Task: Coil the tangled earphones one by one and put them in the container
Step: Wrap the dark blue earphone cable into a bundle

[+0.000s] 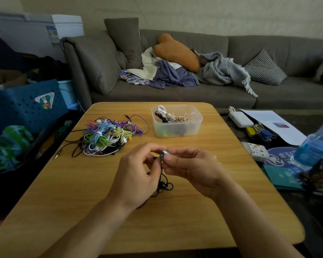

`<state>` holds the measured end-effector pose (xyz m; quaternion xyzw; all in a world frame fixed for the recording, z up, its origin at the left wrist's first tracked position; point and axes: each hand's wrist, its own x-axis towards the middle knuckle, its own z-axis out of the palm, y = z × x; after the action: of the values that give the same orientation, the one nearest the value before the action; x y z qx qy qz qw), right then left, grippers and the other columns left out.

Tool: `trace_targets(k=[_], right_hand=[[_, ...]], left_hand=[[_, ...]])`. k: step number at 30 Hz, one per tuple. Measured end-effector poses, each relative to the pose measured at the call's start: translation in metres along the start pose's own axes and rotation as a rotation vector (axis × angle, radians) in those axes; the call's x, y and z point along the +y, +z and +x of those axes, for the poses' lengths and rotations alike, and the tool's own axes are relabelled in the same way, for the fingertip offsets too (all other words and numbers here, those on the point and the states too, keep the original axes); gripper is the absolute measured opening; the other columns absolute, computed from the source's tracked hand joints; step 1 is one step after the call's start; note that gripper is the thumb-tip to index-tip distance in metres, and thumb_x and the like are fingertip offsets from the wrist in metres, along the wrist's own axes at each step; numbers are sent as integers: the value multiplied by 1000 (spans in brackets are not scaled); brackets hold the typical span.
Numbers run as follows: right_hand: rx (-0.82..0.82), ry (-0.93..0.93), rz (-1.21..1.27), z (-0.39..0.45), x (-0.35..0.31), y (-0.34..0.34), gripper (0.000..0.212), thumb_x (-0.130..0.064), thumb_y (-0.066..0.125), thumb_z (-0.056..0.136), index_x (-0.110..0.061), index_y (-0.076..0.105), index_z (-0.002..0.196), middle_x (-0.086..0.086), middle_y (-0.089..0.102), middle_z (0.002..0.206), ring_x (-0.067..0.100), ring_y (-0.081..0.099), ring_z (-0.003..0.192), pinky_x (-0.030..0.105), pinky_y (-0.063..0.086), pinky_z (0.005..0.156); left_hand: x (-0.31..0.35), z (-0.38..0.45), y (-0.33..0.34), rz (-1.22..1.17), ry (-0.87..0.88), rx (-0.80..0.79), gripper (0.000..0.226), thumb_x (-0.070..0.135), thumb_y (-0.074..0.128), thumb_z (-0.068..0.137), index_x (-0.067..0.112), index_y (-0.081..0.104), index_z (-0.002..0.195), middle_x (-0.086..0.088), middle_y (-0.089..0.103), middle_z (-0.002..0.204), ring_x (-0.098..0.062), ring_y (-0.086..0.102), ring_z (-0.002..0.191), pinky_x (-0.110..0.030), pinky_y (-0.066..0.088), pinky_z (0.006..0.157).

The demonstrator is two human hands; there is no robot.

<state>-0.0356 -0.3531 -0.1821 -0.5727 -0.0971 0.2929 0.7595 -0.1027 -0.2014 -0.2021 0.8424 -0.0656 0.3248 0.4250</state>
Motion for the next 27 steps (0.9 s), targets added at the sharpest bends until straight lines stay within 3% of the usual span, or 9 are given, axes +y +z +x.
trace_targets(k=[3,7,10,15,18,22,27], right_hand=[[16,-24,-137,0,0,0,24,-2,78,66,-2,75,90,13,74,82,20,70,69,23,55,59],[13,-89,-223,0,-3,-1,26,-14,78,69,-1,77,91,13,73,78,17,65,63,22,54,58],[32,-187,-377,-1,-2,1,17,-15,77,79,-6,78,94,14,74,74,18,64,63,24,57,60],[253,-349,-651,5,3,-1,20,-31,86,72,-16,80,83,-3,74,68,0,62,57,16,47,56],[202,-381,-743,7,4,-6,20,-35,84,74,-20,81,87,-6,72,66,1,58,57,20,45,54],[32,-427,-818,10,4,-13,16,-27,77,83,-22,80,97,-4,72,79,10,66,73,31,54,69],[71,-480,-812,12,7,-15,14,-22,79,82,-18,80,95,-6,73,81,9,69,77,38,57,75]], left_hand=[[2,-1,-5,-301,-230,-116,18,14,62,82,19,62,99,1,69,89,-18,68,76,-37,56,67],[0,5,-7,-469,-410,-136,19,16,74,84,11,65,100,-3,72,87,-18,66,69,-27,54,64],[-1,7,-5,-537,-537,-158,34,33,67,78,9,65,102,0,72,81,-17,61,65,-26,52,62],[0,8,0,-725,-765,-223,41,35,60,83,1,69,105,-15,72,89,-14,61,68,-24,49,60],[3,7,4,-765,-818,-208,34,32,62,82,4,69,100,-12,70,83,-14,59,67,-25,47,60],[2,5,4,-831,-880,-199,28,26,65,78,4,66,96,-13,70,83,-18,64,67,-25,50,61],[2,2,7,-894,-915,-175,25,22,62,84,6,66,103,-12,71,87,-27,71,79,-32,53,71]])
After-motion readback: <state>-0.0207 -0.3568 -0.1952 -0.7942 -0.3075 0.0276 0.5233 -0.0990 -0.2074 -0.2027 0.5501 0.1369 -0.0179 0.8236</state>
